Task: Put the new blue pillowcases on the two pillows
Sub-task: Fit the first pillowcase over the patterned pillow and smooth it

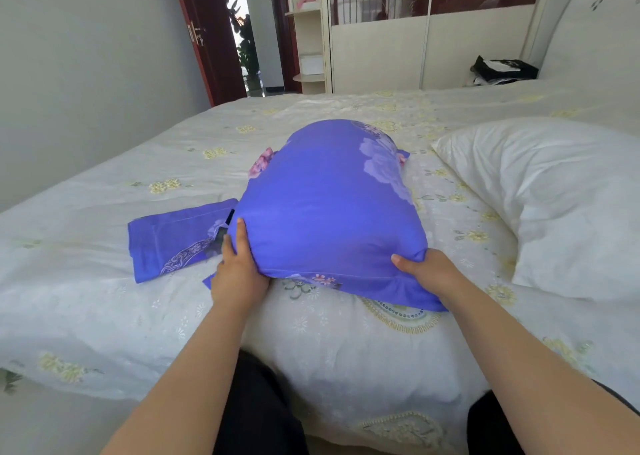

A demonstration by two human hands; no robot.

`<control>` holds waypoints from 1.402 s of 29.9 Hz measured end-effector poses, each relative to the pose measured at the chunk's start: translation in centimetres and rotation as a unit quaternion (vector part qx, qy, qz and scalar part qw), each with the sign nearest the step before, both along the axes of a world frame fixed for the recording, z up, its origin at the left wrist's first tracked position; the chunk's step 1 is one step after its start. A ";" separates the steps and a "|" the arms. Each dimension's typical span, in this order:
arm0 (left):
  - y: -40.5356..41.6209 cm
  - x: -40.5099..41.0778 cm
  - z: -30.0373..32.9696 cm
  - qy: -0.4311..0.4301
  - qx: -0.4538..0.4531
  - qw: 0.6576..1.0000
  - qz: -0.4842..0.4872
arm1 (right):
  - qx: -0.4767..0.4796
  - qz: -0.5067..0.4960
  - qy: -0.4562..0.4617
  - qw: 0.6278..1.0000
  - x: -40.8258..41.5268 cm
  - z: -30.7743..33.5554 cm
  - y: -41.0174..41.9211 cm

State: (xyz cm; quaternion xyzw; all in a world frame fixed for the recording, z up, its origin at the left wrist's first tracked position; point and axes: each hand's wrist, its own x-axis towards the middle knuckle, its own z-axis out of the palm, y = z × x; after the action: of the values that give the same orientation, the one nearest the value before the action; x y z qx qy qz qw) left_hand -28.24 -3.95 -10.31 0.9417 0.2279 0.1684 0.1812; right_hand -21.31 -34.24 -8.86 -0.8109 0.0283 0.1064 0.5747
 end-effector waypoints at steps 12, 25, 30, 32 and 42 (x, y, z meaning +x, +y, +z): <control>-18.6 -1.9 -1.2 -0.154 -0.640 0.736 -0.158 | 0.219 -0.037 -0.341 0.914 -2.9 8.3 -3.1; -5.3 -6.2 3.4 0.070 -0.069 0.992 -0.075 | 0.136 0.214 -0.293 0.922 -4.0 8.6 6.0; -5.1 -4.8 11.1 -0.311 -0.156 0.919 -0.184 | 0.095 0.278 -0.292 0.910 -5.1 8.5 10.0; -5.1 -3.6 12.2 -0.231 -0.126 0.946 -0.191 | 0.133 0.283 -0.246 0.917 -5.6 8.9 9.8; -1.2 -4.1 13.4 -0.103 -0.063 0.984 -0.128 | -0.318 0.173 -0.056 0.931 -3.4 0.8 5.2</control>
State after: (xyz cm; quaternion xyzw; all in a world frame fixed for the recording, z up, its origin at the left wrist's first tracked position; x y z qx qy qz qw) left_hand -32.32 -5.20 3.09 0.9272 0.0960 0.2255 0.2831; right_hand -24.66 -29.04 -8.08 -0.9481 -0.1124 0.1442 0.2601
